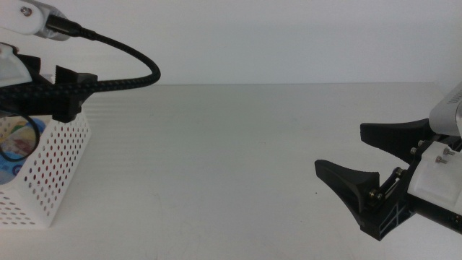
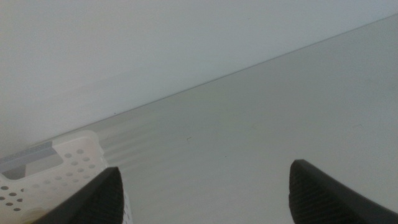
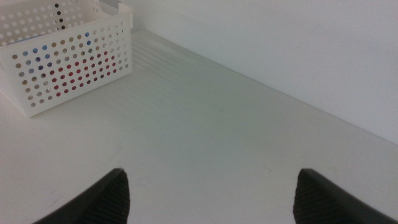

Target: Use arms to grab the bottles and put them into the dustbin to the left of the table.

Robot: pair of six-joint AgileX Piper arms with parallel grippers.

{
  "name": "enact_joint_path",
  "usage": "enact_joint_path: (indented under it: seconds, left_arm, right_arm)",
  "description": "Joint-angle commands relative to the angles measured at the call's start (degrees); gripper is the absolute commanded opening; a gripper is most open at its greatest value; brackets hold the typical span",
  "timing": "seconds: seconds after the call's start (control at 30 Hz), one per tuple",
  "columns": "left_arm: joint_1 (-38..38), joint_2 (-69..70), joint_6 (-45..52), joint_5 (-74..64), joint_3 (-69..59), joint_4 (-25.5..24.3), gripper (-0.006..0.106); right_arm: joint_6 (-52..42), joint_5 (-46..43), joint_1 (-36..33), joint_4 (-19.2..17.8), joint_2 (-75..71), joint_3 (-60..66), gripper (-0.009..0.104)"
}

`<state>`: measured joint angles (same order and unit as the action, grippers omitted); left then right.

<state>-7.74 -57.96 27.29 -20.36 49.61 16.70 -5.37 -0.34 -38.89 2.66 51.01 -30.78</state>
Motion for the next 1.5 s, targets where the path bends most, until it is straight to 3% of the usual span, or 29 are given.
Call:
enact_joint_path:
  seconds: [0.0, 0.17, 0.33, 0.73, 1.03, 1.3, 1.47]
  left_arm:
    - [-0.09, 0.94, -0.28, 3.53, 1.64, 1.22, 0.085]
    - [-0.09, 0.2, -0.28, 3.62, 1.58, 1.28, 0.085]
    - [-0.05, 3.81, -0.28, 6.52, -1.03, 1.28, 0.085]
    - [-0.05, 26.9, -0.28, 10.46, -23.41, 1.28, 0.085]
    - [0.26, 43.13, -0.28, 10.46, -36.05, 1.22, 0.085]
    - [9.69, 53.26, -0.28, 10.47, -45.03, 1.29, 0.085]
    - [11.29, 58.63, -0.28, 10.45, -48.58, 1.23, 0.085]
  right_arm:
    - [-0.46, -4.06, 0.38, 0.44, -0.61, -1.41, 0.072]
    - [-0.46, -4.06, 3.23, 0.72, -0.67, -1.41, 0.072]
    - [-0.46, -3.16, 10.56, 1.76, -3.26, -1.41, 0.072]
    - [-0.46, -2.77, 28.9, 1.76, -23.0, 7.11, 0.072]
    - [-0.46, -2.72, 31.19, 1.62, -38.46, 21.1, 0.072]
    - [-0.46, -2.75, 31.19, 1.31, -48.06, 27.02, 0.072]
    - [-0.46, -2.75, 31.19, 1.45, -51.64, 30.33, 0.072]
